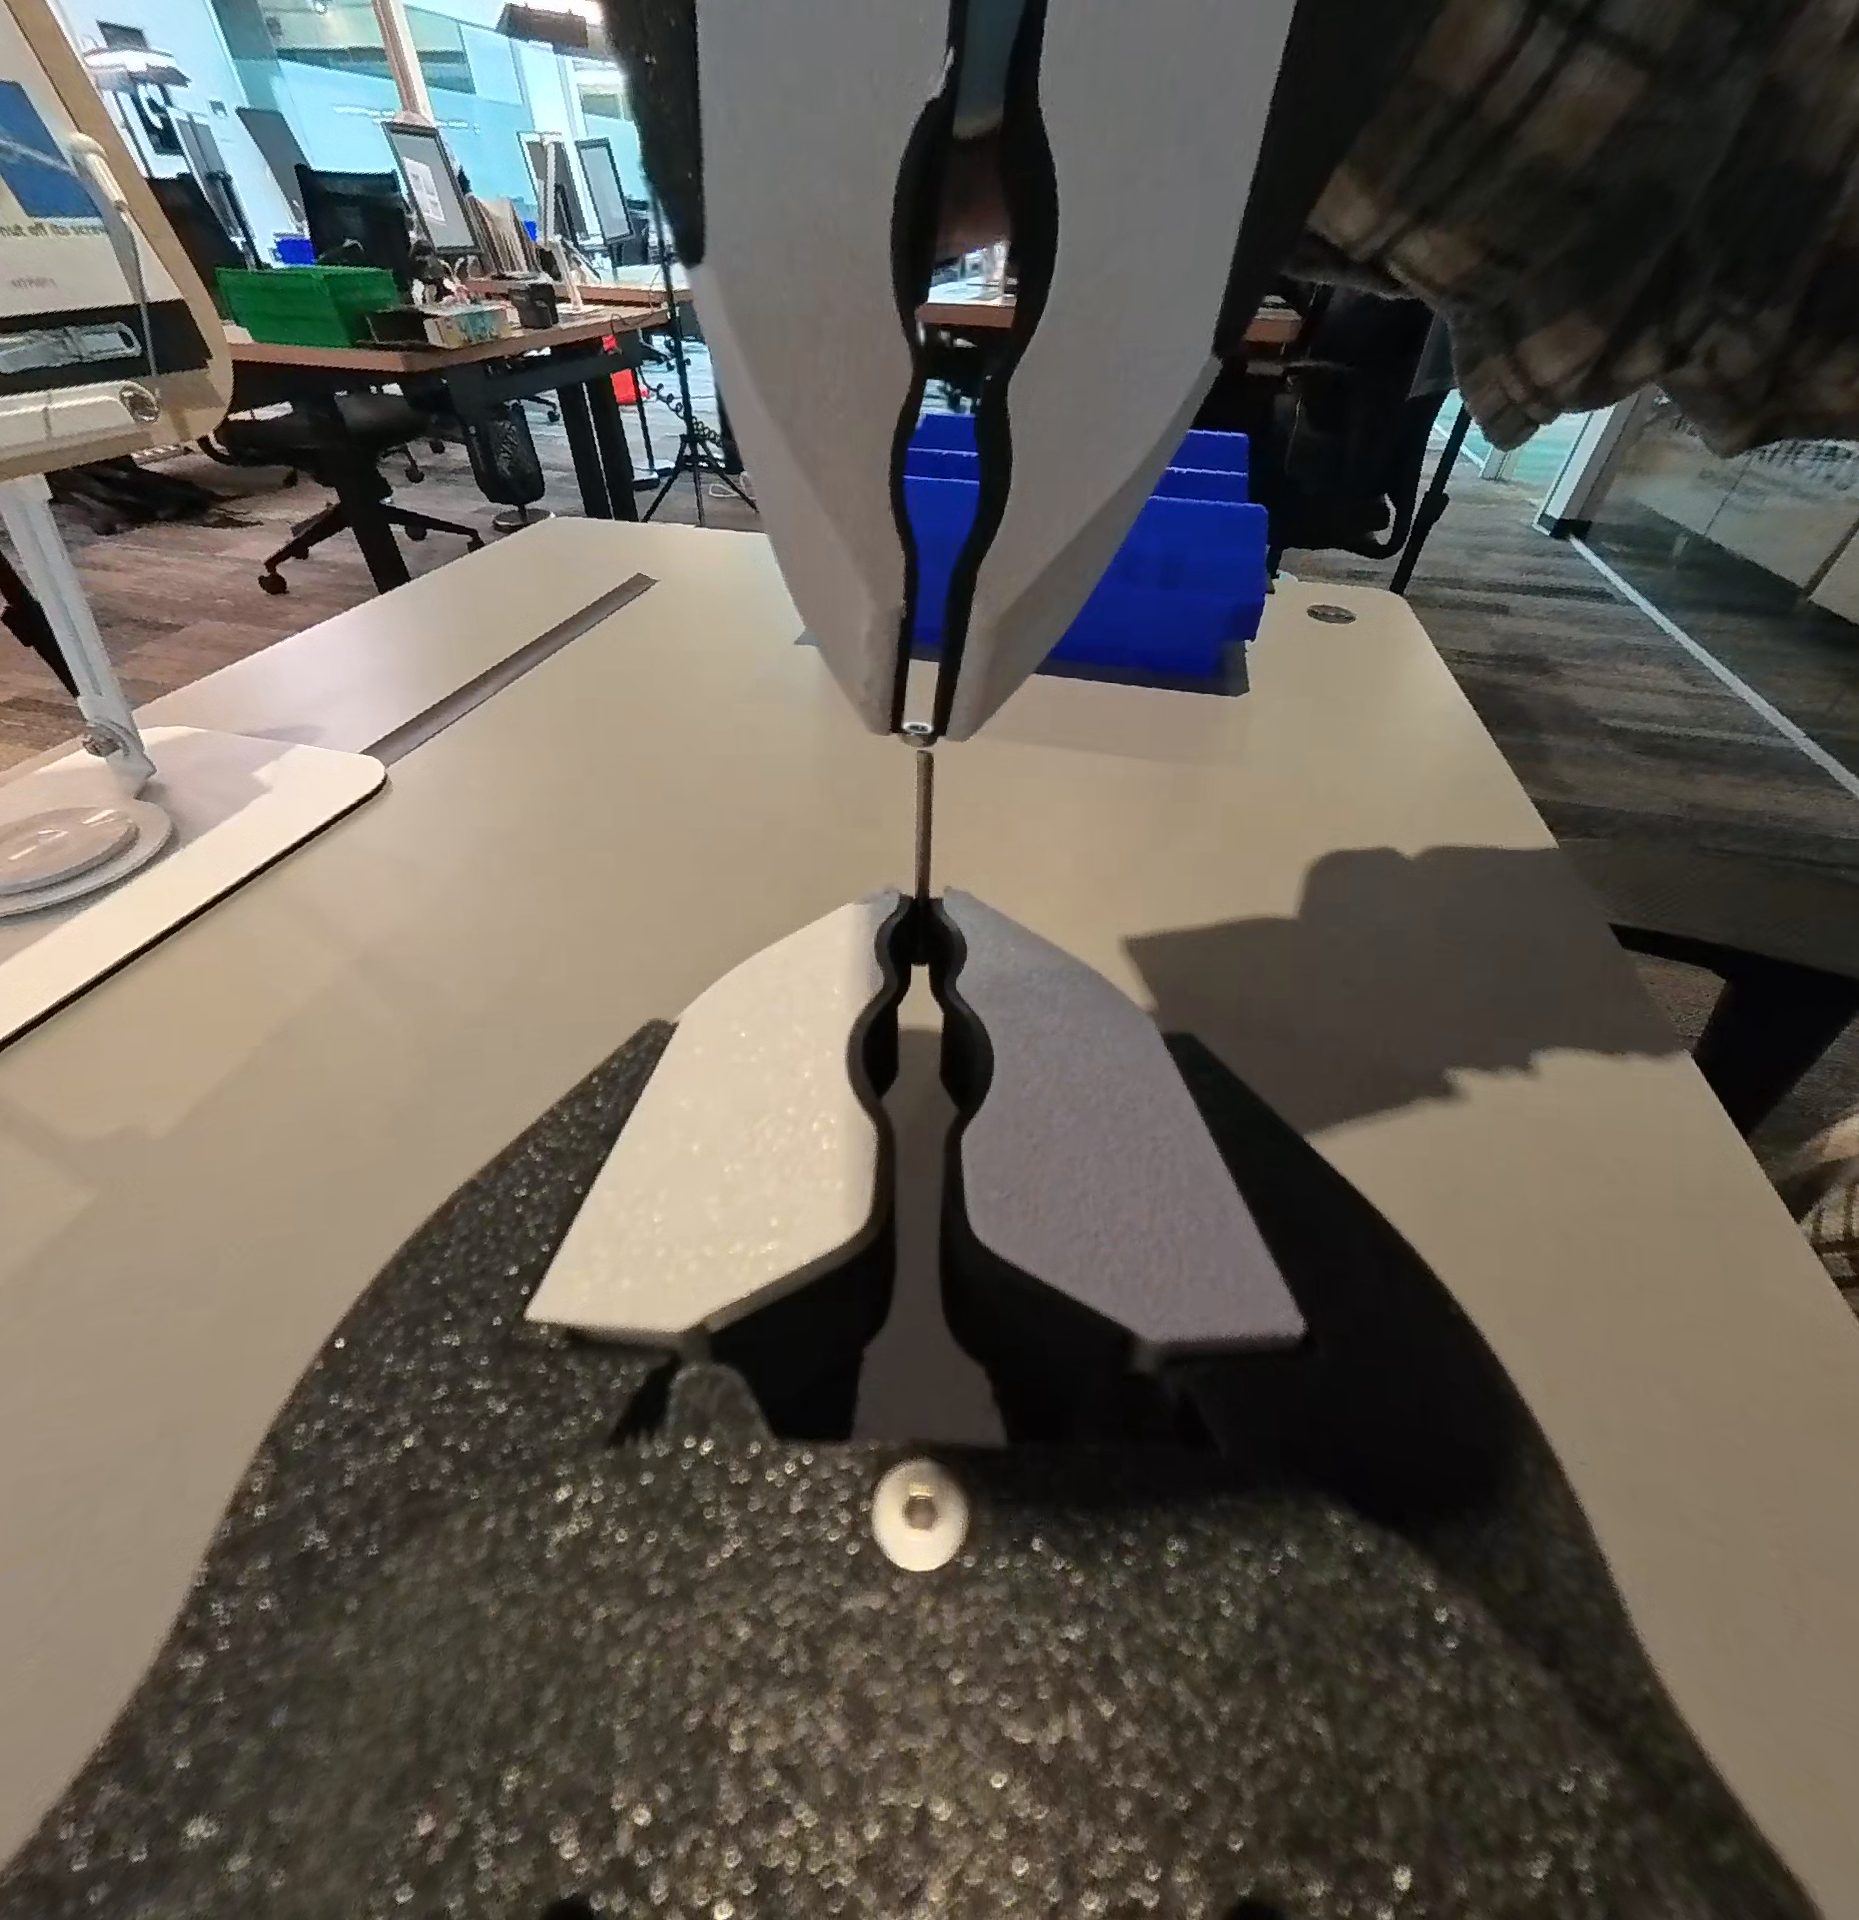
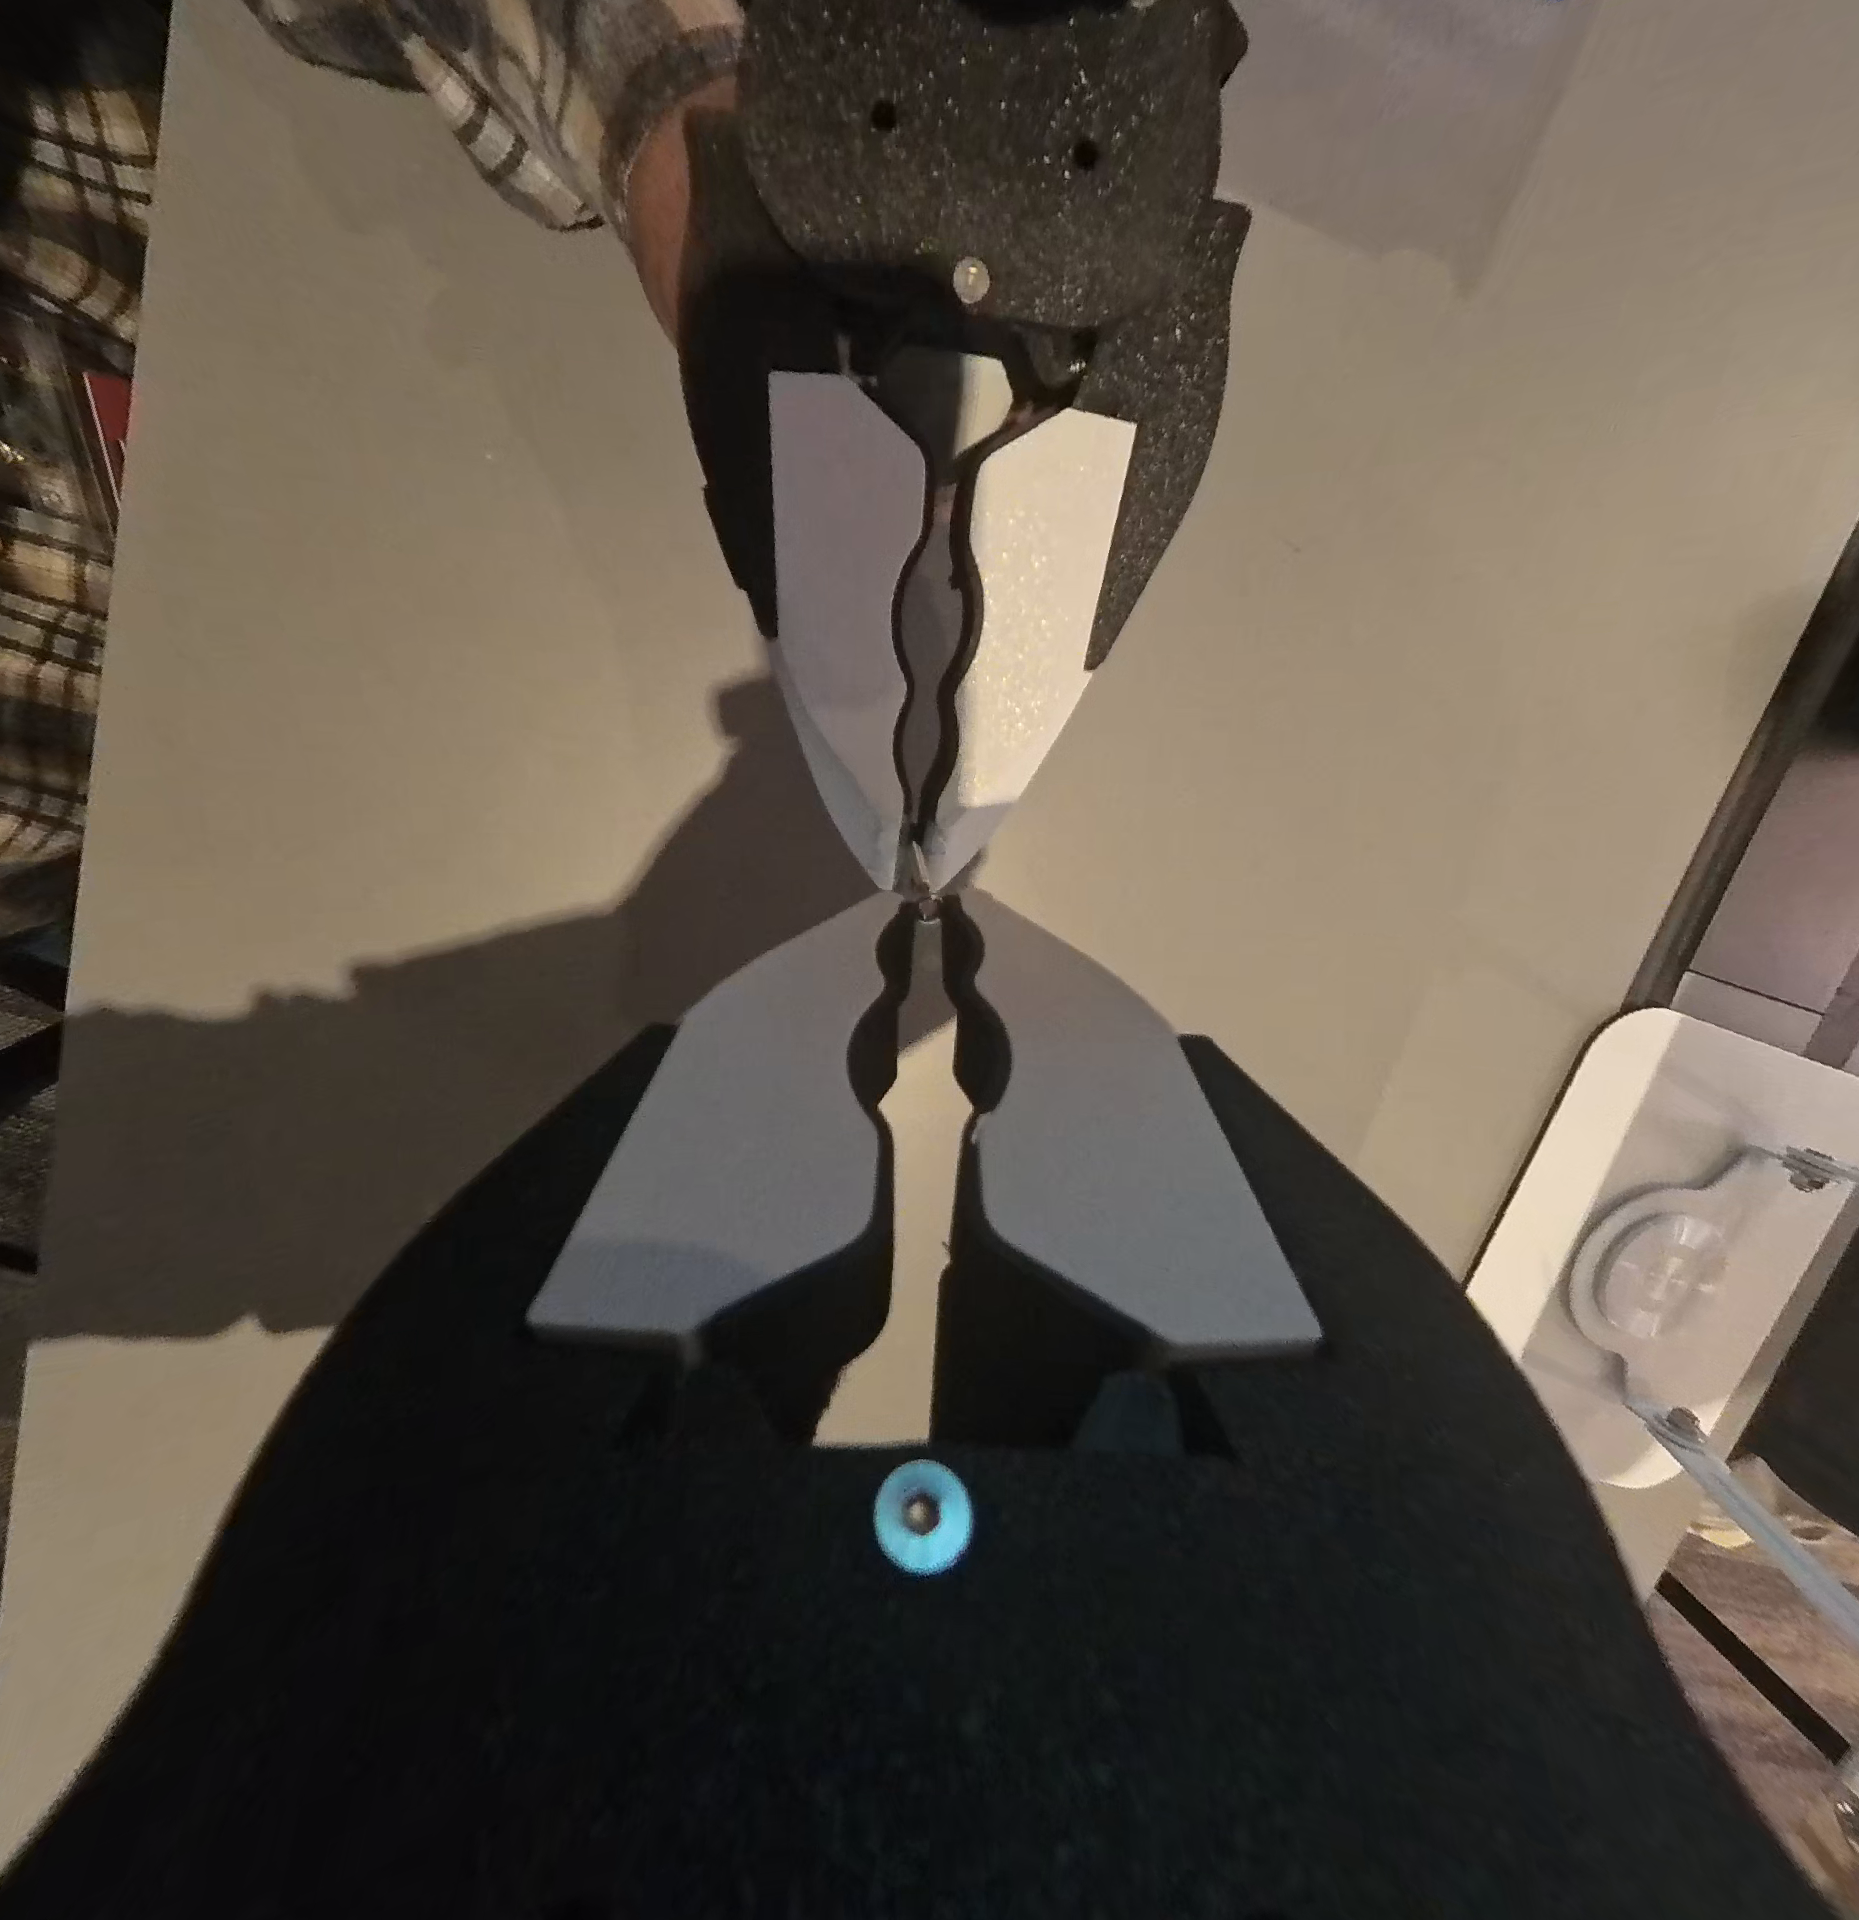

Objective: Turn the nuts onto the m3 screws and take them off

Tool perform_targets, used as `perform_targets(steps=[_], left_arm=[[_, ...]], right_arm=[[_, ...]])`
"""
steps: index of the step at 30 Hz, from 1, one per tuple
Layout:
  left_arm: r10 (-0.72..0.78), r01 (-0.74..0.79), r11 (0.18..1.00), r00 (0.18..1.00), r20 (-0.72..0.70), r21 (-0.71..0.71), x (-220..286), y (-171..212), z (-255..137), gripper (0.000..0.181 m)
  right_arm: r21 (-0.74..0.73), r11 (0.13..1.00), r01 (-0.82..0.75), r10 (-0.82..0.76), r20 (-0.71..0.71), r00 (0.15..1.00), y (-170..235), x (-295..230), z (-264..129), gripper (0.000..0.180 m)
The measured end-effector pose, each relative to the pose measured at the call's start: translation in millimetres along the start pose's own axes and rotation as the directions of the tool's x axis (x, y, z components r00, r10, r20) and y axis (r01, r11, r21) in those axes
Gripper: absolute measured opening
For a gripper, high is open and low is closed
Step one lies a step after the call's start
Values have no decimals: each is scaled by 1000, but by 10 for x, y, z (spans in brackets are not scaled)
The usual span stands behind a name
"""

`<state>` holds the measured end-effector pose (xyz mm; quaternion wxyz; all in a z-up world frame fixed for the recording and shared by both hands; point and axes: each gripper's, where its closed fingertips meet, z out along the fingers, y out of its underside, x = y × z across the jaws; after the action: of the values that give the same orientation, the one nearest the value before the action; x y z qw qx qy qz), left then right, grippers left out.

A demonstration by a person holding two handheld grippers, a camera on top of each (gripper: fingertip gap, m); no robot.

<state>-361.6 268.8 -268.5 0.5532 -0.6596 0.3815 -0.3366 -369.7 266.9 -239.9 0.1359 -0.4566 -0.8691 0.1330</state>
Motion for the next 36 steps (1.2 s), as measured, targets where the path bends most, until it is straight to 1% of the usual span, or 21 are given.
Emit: perform_targets(steps=[23, 33, 36], left_arm=[[9, -9, 1000, 1000, 0, -16, 13, 11, 4, 2], [34, -34, 998, 999, 3, -54, 31, 49, 21, 1], [63, -62, 995, 998, 11, -81, 40, 72, 30, 2]], right_arm=[[-13, 1000, -1, 2, 26, 1000, -10, -20, 38, 5], [-29, 999, -22, 24, 61, 998, 21, -58, 61, 5], [-53, 998, -35, 39, 89, 995, 39, -82, 75, 5]])
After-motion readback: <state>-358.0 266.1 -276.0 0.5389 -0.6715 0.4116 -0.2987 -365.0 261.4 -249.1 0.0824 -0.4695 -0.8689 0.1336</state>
